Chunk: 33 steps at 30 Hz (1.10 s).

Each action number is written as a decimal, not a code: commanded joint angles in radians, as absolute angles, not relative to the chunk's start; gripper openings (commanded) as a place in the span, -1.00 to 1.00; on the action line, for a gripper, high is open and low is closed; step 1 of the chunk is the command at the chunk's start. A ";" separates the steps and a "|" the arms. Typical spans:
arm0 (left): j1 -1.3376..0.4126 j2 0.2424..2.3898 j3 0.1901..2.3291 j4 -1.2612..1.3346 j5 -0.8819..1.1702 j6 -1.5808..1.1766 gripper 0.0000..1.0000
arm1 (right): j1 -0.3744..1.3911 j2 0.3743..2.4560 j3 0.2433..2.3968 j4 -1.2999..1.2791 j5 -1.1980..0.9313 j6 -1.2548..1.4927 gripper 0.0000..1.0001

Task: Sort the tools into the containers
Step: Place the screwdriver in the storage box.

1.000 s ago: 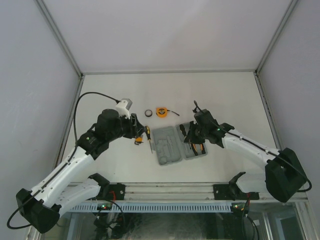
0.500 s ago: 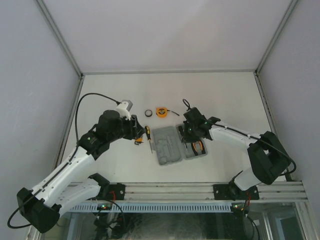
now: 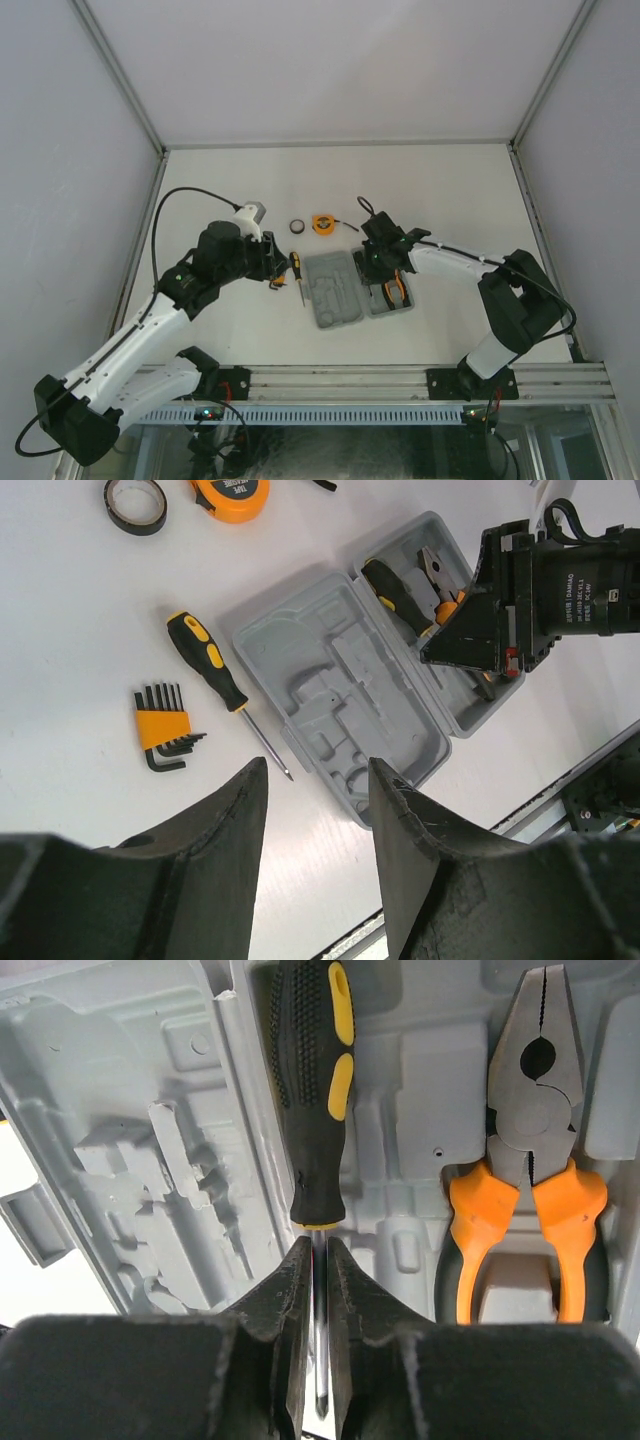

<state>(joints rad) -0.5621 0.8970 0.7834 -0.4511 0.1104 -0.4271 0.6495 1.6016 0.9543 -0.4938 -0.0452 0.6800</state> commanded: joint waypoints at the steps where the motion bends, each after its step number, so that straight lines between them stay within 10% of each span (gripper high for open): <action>1: -0.557 0.902 0.772 -0.429 0.116 -0.439 -0.02 | 0.643 1.600 0.998 -0.496 -0.045 0.651 -0.77; 11: -0.556 0.921 0.782 -0.425 0.122 -0.439 -0.02 | 0.636 1.572 1.019 -0.523 -0.044 0.619 -0.53; 33: -0.557 0.935 0.778 -0.428 0.112 -0.453 -0.03 | 0.612 1.634 1.087 -0.523 -0.075 0.506 -0.76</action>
